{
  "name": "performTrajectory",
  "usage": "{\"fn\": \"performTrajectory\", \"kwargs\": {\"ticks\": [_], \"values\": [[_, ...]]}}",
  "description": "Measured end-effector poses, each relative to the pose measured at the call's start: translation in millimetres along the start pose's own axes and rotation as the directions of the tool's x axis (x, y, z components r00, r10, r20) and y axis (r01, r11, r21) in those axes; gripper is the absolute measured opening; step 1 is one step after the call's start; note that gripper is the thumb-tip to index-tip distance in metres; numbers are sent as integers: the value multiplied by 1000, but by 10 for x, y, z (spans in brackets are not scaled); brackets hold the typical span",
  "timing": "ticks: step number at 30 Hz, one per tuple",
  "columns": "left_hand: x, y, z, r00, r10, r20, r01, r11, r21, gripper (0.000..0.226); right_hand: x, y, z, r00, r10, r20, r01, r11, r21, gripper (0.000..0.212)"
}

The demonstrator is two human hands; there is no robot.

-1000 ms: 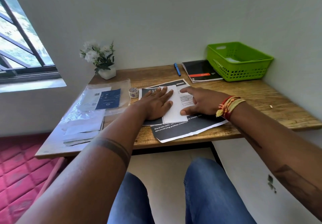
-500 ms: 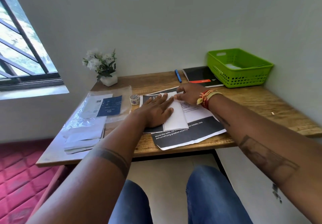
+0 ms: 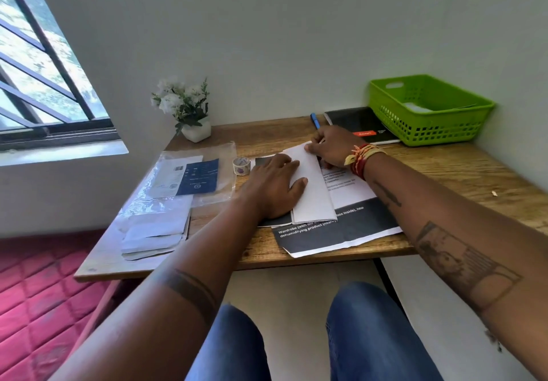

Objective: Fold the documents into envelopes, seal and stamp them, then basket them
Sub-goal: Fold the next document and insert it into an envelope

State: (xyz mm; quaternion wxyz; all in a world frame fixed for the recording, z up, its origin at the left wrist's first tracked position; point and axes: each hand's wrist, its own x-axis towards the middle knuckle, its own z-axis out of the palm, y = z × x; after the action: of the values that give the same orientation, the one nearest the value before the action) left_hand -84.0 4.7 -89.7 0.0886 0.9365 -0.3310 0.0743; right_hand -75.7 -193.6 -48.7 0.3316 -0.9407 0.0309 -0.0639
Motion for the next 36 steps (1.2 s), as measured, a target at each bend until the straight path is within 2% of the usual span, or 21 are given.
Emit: {"fn": "performTrajectory", "kwargs": {"ticks": [3,5,10,13,15,17,18,20,21,24,26,28,30,33,36], "values": [[-76,25,-27,989,32,-141,-29,999,19,47,-101,-94,-28,993,16,116,-10,999,-45,26],[-127,59,-50,982,44,-185,-39,999,34,44,-158,-146,-56,977,65,203,-56,997,-50,18],[-224,142,-184,973,60,-224,-46,997,68,48,-285,-169,-168,980,179,90,-192,970,153,25],[-232,208,-249,979,-2,-203,-10,998,-59,44,-330,-147,-249,982,187,16,-185,948,260,30],[-177,301,-302,986,-74,-149,37,971,-237,39,-365,-178,-267,982,188,29,-182,888,421,39],[-115,404,-355,980,-186,-74,136,892,-432,44,-433,-231,-242,984,148,100,-179,809,560,40],[-98,435,-373,969,-243,-43,187,838,-513,51,-475,-259,-211,986,107,124,-159,806,570,36],[-95,456,-381,945,-327,-15,246,740,-626,61,-522,-251,-116,992,17,126,-80,855,512,22],[-109,450,-380,937,-350,-11,258,711,-655,58,-530,-221,-62,995,-23,101,-25,893,450,16],[-99,308,-308,918,-397,-10,307,726,-615,35,-538,-115,70,993,-116,31,108,974,200,12],[-88,165,-235,908,-418,21,333,690,-643,47,-596,-71,142,991,-135,1,135,986,95,13],[-105,93,-222,899,-438,27,337,650,-681,55,-632,-34,211,989,-149,-14,149,987,66,14],[-125,71,-216,893,-449,-11,338,688,-642,56,-631,-24,262,984,-180,9,180,984,8,13],[-103,38,-127,904,-401,-147,292,831,-473,59,-597,-45,267,979,-201,42,204,977,-70,12],[-79,24,-35,939,-315,-136,248,898,-363,49,-539,-68,206,981,-174,90,181,980,-80,14]]}}
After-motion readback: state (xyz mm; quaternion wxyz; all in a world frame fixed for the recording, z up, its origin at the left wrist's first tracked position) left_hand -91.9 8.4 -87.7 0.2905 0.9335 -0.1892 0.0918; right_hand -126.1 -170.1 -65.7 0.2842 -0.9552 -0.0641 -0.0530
